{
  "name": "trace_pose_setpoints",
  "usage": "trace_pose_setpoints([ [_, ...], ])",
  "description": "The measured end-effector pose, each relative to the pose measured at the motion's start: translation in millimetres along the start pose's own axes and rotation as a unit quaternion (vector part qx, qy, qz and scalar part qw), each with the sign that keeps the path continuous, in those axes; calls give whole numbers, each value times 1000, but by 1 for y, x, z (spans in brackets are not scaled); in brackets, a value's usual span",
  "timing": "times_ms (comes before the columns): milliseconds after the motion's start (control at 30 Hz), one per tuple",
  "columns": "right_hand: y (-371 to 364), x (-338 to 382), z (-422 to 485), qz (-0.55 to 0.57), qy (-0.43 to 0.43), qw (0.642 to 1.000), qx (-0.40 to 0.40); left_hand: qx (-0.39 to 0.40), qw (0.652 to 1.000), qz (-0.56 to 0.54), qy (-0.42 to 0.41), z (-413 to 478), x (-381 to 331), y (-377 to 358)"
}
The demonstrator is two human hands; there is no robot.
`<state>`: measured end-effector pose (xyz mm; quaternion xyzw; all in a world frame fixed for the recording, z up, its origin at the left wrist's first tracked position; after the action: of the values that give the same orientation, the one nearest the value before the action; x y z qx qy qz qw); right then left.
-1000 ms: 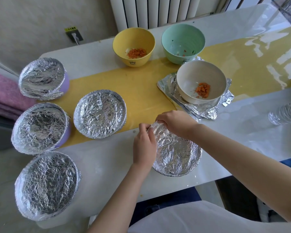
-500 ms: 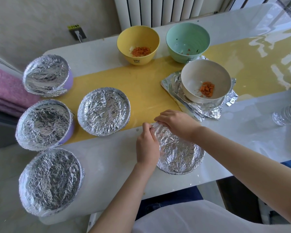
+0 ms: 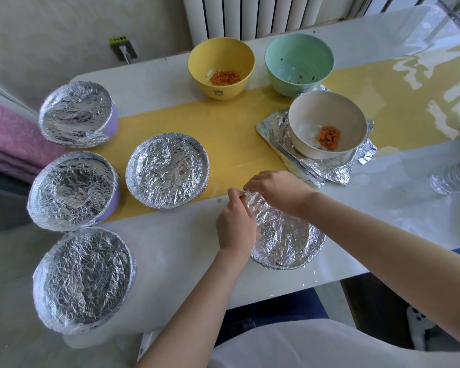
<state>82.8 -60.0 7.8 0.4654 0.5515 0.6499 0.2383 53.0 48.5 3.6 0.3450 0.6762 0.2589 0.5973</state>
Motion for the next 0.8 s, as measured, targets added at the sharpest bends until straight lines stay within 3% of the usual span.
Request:
trace_pose_setpoints([
  [367,3,-21,-9,105,-74,992,16,20,997,72,8,-1,-1,-2],
  [800,2,-29,-9,115,-51,992,12,-20,999,35,16,-3,2,-7],
])
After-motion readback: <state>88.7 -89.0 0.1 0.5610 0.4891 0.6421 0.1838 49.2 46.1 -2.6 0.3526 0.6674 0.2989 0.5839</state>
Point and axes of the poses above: each hand's wrist, its own z-axis towards the middle knuckle, its own y-axis out of the back of the hand, x = y × z, the point moved 5 cm from there along z, towards the middle knuckle, and after that the axes turned 3 degrees about y, right-handed, at the moved point
